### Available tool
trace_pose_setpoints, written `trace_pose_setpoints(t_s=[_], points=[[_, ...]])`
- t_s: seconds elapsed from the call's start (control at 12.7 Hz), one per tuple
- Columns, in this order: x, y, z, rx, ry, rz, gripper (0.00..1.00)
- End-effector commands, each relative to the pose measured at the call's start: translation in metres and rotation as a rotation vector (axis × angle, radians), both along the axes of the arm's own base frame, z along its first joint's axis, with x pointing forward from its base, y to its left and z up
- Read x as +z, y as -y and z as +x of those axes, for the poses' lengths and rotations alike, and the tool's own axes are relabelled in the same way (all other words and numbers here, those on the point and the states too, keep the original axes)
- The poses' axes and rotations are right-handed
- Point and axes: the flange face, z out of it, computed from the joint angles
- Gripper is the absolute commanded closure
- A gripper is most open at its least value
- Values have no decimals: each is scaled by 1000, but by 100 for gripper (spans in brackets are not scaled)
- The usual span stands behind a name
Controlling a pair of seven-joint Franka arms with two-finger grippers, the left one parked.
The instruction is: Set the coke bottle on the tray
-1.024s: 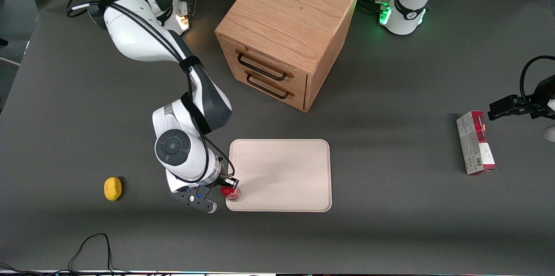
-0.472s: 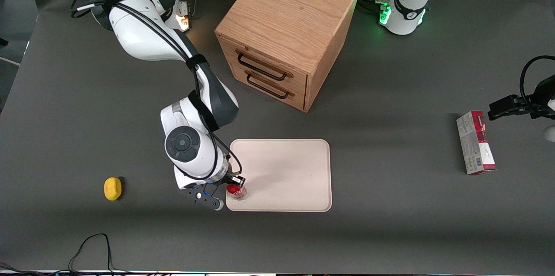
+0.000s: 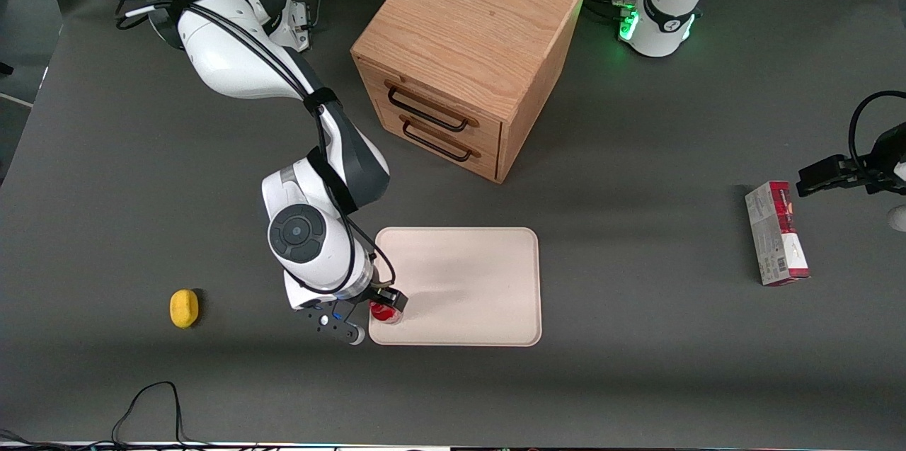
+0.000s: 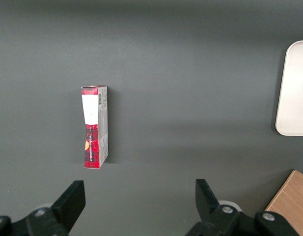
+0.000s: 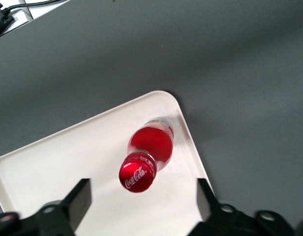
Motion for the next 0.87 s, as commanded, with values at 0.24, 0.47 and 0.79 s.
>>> trace_pose_setpoints(t_s=[0.24,0.47,0.79], points=[[5,-4,2,-15,25,-11,0],[33,10,-5,17,-22,-29,0],[101,82,-74,219,-142,-39,0]])
